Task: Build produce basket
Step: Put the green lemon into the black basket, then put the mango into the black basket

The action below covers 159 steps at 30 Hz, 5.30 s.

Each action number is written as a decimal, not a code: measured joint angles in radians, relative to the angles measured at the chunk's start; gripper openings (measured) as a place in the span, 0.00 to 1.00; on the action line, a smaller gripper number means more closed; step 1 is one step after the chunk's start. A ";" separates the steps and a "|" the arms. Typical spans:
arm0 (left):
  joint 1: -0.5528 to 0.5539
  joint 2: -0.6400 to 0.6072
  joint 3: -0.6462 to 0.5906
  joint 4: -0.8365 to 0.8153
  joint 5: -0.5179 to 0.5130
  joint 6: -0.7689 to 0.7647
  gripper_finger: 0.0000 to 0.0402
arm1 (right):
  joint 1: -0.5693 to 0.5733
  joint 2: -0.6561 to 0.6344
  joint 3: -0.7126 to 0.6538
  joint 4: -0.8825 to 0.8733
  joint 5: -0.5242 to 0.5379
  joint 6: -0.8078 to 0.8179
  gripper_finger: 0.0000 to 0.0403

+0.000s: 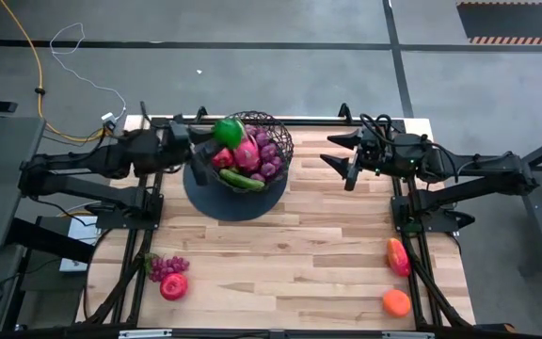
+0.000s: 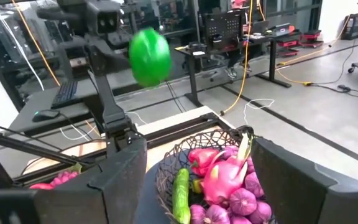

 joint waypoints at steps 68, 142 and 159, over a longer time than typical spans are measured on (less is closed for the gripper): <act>0.004 -0.316 -0.197 0.145 0.127 -0.041 0.76 | 0.000 0.001 0.000 -0.068 0.000 -0.039 0.69; 0.001 -0.326 -0.221 0.190 0.081 -0.093 0.76 | 0.277 0.292 0.024 -0.316 0.050 0.660 0.48; 0.001 -0.204 -0.221 0.284 0.190 -0.124 0.76 | 0.025 0.299 0.339 -0.188 -0.126 0.049 0.47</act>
